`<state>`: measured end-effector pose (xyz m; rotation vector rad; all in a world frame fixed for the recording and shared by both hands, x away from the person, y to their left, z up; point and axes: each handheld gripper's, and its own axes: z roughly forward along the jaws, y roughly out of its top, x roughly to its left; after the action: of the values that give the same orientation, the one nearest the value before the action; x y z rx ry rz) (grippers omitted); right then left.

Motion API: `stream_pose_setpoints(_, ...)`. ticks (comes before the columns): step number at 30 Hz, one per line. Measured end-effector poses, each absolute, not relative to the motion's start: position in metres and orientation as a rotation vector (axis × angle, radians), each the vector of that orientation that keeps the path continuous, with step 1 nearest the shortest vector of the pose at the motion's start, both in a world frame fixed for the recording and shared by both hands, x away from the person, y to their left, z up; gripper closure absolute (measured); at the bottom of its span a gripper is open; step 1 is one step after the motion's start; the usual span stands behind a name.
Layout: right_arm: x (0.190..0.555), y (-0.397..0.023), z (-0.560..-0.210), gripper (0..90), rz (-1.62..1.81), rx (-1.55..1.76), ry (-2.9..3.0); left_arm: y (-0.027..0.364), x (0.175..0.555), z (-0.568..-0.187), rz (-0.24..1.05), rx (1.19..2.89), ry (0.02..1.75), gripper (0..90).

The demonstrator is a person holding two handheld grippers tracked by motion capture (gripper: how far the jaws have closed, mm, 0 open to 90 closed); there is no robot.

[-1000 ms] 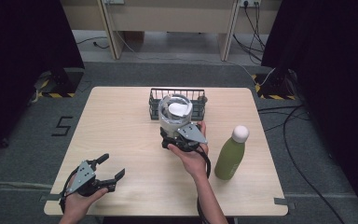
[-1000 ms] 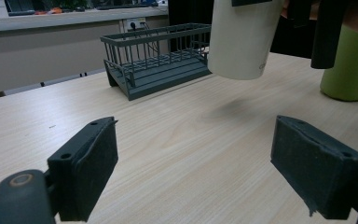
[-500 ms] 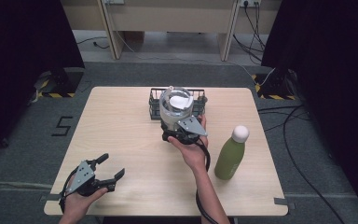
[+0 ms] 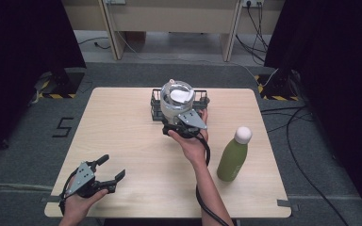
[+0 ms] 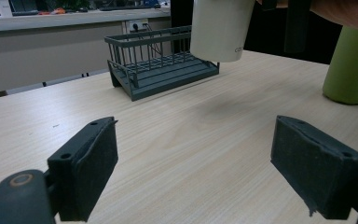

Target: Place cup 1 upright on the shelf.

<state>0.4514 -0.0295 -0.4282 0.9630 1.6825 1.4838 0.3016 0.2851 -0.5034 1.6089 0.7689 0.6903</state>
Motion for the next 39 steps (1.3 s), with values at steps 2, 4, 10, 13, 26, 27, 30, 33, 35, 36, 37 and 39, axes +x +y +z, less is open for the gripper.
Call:
stream_pose_setpoints(2, 0.454, -0.029, -0.427, 10.4, 1.482, 0.966, 1.679, 0.285, 0.301, -0.503, 0.691, 1.609, 0.767, 14.1)
stream_pose_setpoints(4, 0.457, -0.028, -0.426, 10.4, 1.483, 0.966, 1.679, 0.285, 0.301, -0.503, 0.692, 1.609, 0.766, 14.1)
stream_pose_setpoints(10, 0.465, -0.025, -0.420, 10.4, 1.482, 0.963, 1.673, 0.286, 0.302, -0.503, 0.691, 1.608, 0.770, 14.1)
stream_pose_setpoints(13, 0.470, -0.024, -0.417, 10.4, 1.481, 0.959, 1.669, 0.286, 0.302, -0.503, 0.691, 1.607, 0.770, 14.1)
stream_pose_setpoints(26, 0.491, -0.017, -0.413, 10.4, 1.471, 0.987, 1.665, 0.287, 0.302, -0.504, 0.690, 1.598, 0.776, 14.1)
stream_pose_setpoints(27, 0.493, -0.018, -0.412, 10.4, 1.462, 0.957, 1.665, 0.287, 0.302, -0.504, 0.689, 1.598, 0.776, 14.1)
stream_pose_setpoints(30, 0.496, -0.016, -0.411, 10.4, 1.465, 0.984, 1.661, 0.287, 0.302, -0.504, 0.690, 1.599, 0.776, 14.1)
stream_pose_setpoints(33, 0.500, -0.016, -0.409, 10.4, 1.461, 0.961, 1.653, 0.287, 0.302, -0.504, 0.691, 1.597, 0.778, 14.1)
stream_pose_setpoints(35, 0.503, -0.016, -0.408, 10.4, 1.463, 0.956, 1.648, 0.287, 0.302, -0.503, 0.692, 1.596, 0.778, 14.1)
stream_pose_setpoints(36, 0.503, -0.015, -0.407, 10.4, 1.464, 0.971, 1.645, 0.287, 0.302, -0.503, 0.693, 1.596, 0.778, 14.1)
stream_pose_setpoints(37, 0.503, -0.014, -0.407, 10.4, 1.476, 0.990, 1.644, 0.287, 0.302, -0.503, 0.693, 1.596, 0.777, 14.1)
stream_pose_setpoints(39, 0.500, -0.009, -0.406, 10.4, 1.514, 1.084, 1.639, 0.288, 0.302, -0.503, 0.693, 1.597, 0.777, 14.1)
